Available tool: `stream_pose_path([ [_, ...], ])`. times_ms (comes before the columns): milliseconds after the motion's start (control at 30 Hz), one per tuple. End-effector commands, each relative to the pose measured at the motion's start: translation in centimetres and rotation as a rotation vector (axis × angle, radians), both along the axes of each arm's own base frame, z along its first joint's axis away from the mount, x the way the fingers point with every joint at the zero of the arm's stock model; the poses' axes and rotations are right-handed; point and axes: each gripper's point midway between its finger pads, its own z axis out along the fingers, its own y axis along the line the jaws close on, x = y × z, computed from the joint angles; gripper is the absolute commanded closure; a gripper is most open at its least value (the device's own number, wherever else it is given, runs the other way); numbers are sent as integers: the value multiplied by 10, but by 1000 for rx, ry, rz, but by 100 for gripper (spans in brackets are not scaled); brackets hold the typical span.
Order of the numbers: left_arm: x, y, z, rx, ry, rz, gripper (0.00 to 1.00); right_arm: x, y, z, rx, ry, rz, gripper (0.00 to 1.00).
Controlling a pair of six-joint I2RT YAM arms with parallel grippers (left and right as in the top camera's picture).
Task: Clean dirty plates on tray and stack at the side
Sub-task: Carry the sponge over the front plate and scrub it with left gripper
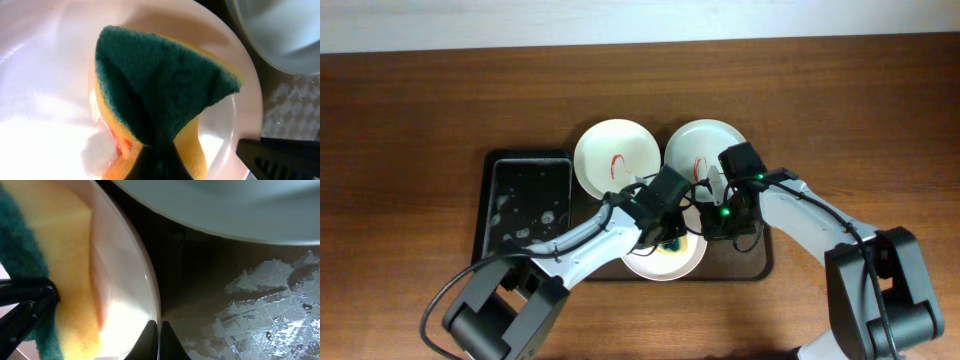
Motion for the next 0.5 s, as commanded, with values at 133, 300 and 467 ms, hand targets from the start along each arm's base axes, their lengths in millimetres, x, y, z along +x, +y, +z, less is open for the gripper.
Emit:
stream_pose_path([
  [133,1,97,-13,435,-29,54,100,-6,2,0,-6,28,11,96],
  [300,13,66,91,230,-257,-215,100,-5,2,0,-5,27,12,71],
  [467,22,94,98,234,-237,-139,100,-11,11,-3,-8,36,46,71],
])
